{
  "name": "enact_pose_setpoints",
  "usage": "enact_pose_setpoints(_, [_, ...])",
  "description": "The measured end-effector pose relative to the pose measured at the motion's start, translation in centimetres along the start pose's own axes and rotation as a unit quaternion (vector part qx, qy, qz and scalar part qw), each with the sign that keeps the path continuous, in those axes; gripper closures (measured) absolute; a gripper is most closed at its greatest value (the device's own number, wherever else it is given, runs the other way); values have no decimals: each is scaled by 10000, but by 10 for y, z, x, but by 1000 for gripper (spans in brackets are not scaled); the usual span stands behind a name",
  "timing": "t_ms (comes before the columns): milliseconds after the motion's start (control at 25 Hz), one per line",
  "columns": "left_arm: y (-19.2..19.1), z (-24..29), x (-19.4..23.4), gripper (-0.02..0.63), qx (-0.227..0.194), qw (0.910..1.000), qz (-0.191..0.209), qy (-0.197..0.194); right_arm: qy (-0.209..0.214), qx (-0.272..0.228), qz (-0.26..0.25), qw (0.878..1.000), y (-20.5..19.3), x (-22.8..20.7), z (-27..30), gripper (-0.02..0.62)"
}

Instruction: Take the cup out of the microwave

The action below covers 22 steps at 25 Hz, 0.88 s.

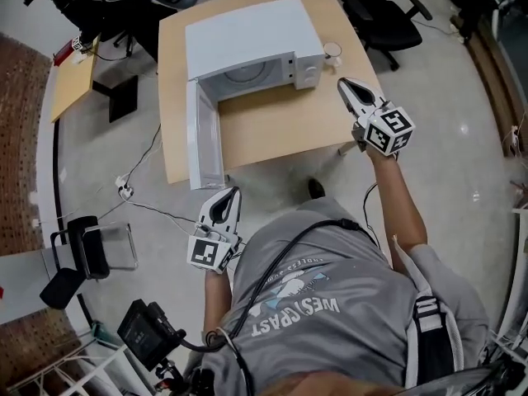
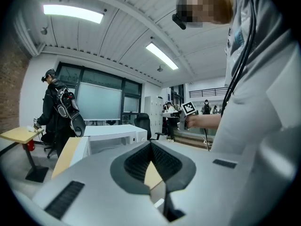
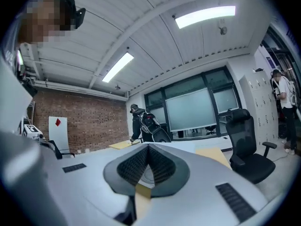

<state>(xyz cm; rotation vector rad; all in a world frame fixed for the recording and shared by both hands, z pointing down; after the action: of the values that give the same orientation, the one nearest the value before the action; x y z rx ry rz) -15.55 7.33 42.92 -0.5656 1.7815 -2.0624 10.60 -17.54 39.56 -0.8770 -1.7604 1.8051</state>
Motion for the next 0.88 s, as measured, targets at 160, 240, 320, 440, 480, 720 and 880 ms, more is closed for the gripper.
enact_pose_setpoints(160, [-19, -34, 2, 563, -158, 9998, -6, -127, 248, -235, -111, 9994, 17, 52, -11, 583])
enact_pose_setpoints(240, [-20, -48, 3, 563, -243, 9996, 5, -145, 324, -336, -103, 9989, 24, 74, -19, 583])
enact_pose_setpoints(320, [-24, -61, 4, 563, -230, 9996, 13, -160, 374, -399, -130, 9984, 31, 95, -28, 584])
enact_pose_setpoints(440, [-34, -70, 3, 563, -261, 9994, 21, -226, 431, -453, -222, 9978, 35, 116, -41, 583])
enact_pose_setpoints(480, [-39, -71, 2, 563, -272, 9993, 19, -260, 448, -464, -253, 9976, 35, 122, -45, 584])
enact_pose_setpoints(720, [-43, -107, -25, 563, -283, 9981, -37, -551, 594, -405, -630, 9954, 63, 195, -91, 584])
enact_pose_setpoints(880, [-43, -121, -59, 563, -270, 9966, -47, -780, 655, -336, -865, 9935, 84, 235, -136, 584])
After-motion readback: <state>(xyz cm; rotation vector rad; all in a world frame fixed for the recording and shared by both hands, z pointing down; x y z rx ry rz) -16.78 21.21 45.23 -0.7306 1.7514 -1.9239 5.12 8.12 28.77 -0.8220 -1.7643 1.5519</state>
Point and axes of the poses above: the fingertips, and each gripper's own axes: z forward along the fingers, x to its left, y out of its top, the point moved 2 cm from there along -z, backward along the fingers, and after that the axes turned 4 degrees about -x, right-handed, at the moved point
